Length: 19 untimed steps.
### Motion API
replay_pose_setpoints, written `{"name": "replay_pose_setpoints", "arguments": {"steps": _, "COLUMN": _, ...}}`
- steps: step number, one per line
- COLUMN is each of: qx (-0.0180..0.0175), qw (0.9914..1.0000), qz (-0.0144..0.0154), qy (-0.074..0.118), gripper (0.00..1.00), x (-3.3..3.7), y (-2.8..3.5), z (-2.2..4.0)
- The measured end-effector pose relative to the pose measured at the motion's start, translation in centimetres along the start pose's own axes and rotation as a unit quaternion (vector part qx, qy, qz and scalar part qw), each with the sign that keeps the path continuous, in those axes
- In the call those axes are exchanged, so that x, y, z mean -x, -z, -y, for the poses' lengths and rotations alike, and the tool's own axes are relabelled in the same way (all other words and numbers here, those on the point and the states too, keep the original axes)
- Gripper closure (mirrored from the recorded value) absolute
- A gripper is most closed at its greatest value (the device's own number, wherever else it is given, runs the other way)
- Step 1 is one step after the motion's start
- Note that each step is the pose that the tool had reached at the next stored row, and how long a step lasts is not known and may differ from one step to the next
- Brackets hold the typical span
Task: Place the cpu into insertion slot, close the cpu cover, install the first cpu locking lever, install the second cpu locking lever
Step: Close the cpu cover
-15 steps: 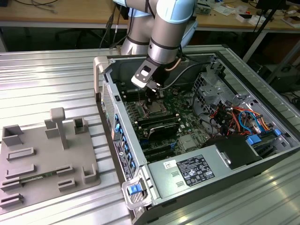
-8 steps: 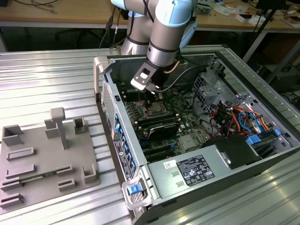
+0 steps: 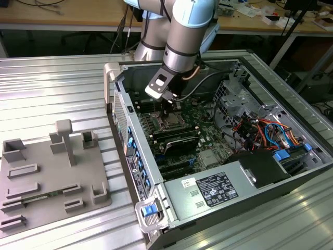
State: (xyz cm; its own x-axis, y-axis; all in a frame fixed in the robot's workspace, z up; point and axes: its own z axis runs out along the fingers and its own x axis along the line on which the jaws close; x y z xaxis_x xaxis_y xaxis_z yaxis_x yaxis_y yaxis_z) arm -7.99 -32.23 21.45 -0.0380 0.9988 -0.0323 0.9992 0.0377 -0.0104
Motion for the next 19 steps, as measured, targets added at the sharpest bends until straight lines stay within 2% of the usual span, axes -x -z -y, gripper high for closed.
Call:
{"name": "replay_pose_setpoints", "arguments": {"steps": 4, "qx": 0.0000, "qw": 1.00000, "qz": 0.0000, "qy": 0.000, "gripper": 0.89, "x": 0.01, "y": 0.09, "z": -0.22}}
{"name": "replay_pose_setpoints", "arguments": {"steps": 6, "qx": 0.0000, "qw": 1.00000, "qz": 0.0000, "qy": 0.000, "gripper": 0.89, "x": 0.04, "y": 0.10, "z": -0.76}}
{"name": "replay_pose_setpoints", "arguments": {"steps": 8, "qx": -0.0001, "qw": 1.00000, "qz": 0.0000, "qy": 0.000, "gripper": 0.89, "x": 0.07, "y": 0.10, "z": -1.63}}
{"name": "replay_pose_setpoints", "arguments": {"steps": 9, "qx": 0.0000, "qw": 1.00000, "qz": 0.0000, "qy": 0.000, "gripper": 0.89, "x": 0.08, "y": 0.09, "z": -1.77}}
{"name": "replay_pose_setpoints", "arguments": {"steps": 19, "qx": 0.0000, "qw": 1.00000, "qz": 0.0000, "qy": 0.000, "gripper": 0.89, "x": 0.08, "y": 0.07, "z": -1.77}}
